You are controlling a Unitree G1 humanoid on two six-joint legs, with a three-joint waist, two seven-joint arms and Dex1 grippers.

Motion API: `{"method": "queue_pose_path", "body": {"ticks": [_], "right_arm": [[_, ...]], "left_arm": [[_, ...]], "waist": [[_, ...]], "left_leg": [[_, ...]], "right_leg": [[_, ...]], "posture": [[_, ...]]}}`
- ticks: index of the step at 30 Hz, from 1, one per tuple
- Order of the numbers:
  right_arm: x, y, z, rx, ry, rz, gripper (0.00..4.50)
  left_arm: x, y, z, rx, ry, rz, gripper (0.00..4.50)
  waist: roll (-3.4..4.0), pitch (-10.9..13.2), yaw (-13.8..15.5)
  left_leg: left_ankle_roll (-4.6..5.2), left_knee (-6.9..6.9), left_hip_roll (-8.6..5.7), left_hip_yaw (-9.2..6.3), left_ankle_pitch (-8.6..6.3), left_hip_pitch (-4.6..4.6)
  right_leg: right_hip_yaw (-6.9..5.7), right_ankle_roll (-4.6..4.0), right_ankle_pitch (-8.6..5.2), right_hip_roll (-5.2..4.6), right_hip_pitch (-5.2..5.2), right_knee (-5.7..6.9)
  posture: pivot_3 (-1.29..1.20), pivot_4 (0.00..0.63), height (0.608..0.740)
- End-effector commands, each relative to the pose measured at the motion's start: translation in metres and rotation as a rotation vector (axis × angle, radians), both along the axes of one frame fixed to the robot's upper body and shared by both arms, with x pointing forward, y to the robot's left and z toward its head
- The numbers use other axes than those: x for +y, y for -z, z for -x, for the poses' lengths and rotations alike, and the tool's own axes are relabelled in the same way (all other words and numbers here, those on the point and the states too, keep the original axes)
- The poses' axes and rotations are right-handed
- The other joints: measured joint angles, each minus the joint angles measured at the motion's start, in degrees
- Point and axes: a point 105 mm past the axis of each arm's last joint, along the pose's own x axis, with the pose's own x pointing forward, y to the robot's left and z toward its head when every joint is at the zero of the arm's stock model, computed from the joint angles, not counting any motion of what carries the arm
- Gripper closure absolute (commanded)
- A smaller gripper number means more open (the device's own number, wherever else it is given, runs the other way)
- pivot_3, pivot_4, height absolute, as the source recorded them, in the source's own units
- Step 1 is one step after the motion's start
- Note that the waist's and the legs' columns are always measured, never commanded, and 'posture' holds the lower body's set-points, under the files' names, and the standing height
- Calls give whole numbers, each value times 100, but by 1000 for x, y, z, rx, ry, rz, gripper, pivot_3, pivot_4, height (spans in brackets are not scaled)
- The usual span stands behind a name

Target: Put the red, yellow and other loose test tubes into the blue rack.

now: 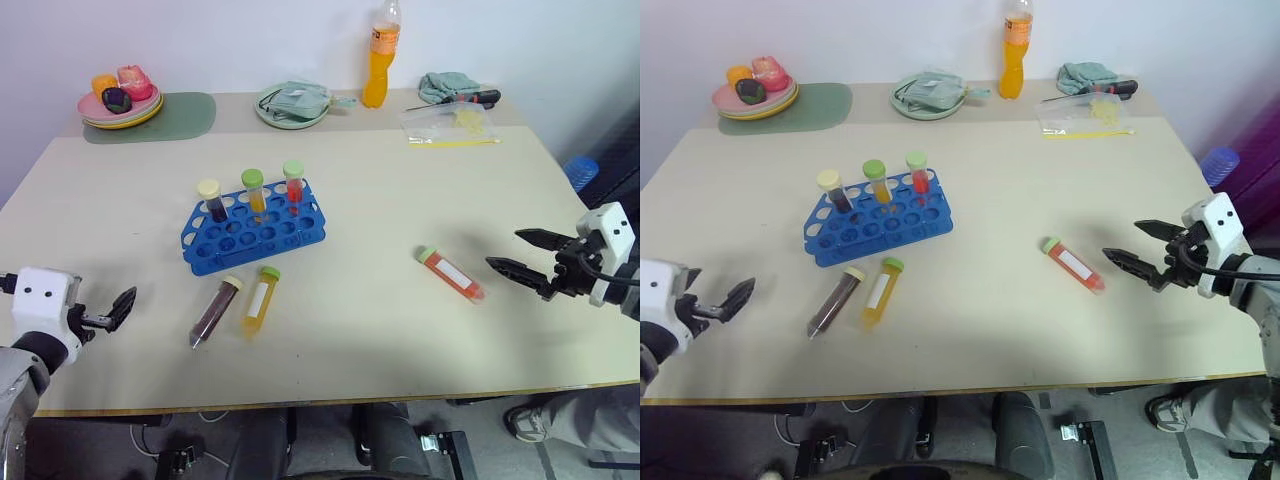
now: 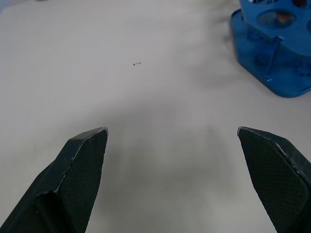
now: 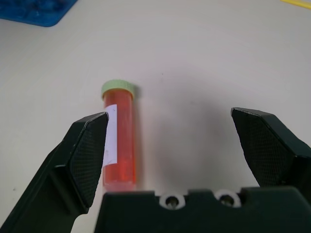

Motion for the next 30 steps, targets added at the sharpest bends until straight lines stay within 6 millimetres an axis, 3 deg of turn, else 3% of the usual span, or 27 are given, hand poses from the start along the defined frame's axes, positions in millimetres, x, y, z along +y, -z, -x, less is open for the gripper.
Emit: {"method": "queue_pose_path", "body": {"ticks": [1,6,10,17,21,25,30], "right_arm": [[1,-13,-4,-40,-20,38,0],[6,-19,-11,-44,-40,46,0],[11,-16,-12,-36,-38,73,0],[25,-35,-8,-84,15,98,0],[55,-45,7,-8,-33,112,0],[84,-27,11,189,-84,244,0],[100,-12,-7,410,-45,253,0]], "left_arm": [[-4,-6,4,-38,-7,-24,105],[-6,-4,5,-53,-13,-12,105],[-22,-16,-2,-103,56,6,105],[-102,-33,-24,-134,468,100,105],[-158,-34,-33,-110,756,149,105],[-211,-28,-24,-79,1065,101,105],[-240,-23,-18,-87,1197,130,105]], "waist": [[0,0,-6],[0,0,-4],[-2,-1,16],[0,-1,1],[3,-1,18],[4,-2,-50],[4,-1,-62]], "left_leg": [[0,0,0,1,0,0],[0,0,0,1,0,0],[0,2,-2,-1,0,0],[0,3,-3,-1,0,-1],[0,4,-6,-4,1,-2],[3,5,-4,1,-1,1],[3,5,-3,0,-1,-3]], "right_leg": [[0,0,0,0,0,0],[0,0,0,1,-1,1],[0,0,0,-1,3,0],[1,0,1,-2,2,4],[0,1,1,0,3,6],[2,1,1,3,3,4],[3,-1,0,9,-5,4]], "posture": [[0,150,740],[0,150,740],[0,150,740],[0,150,740],[0,150,740],[0,150,740],[0,150,740]]}}
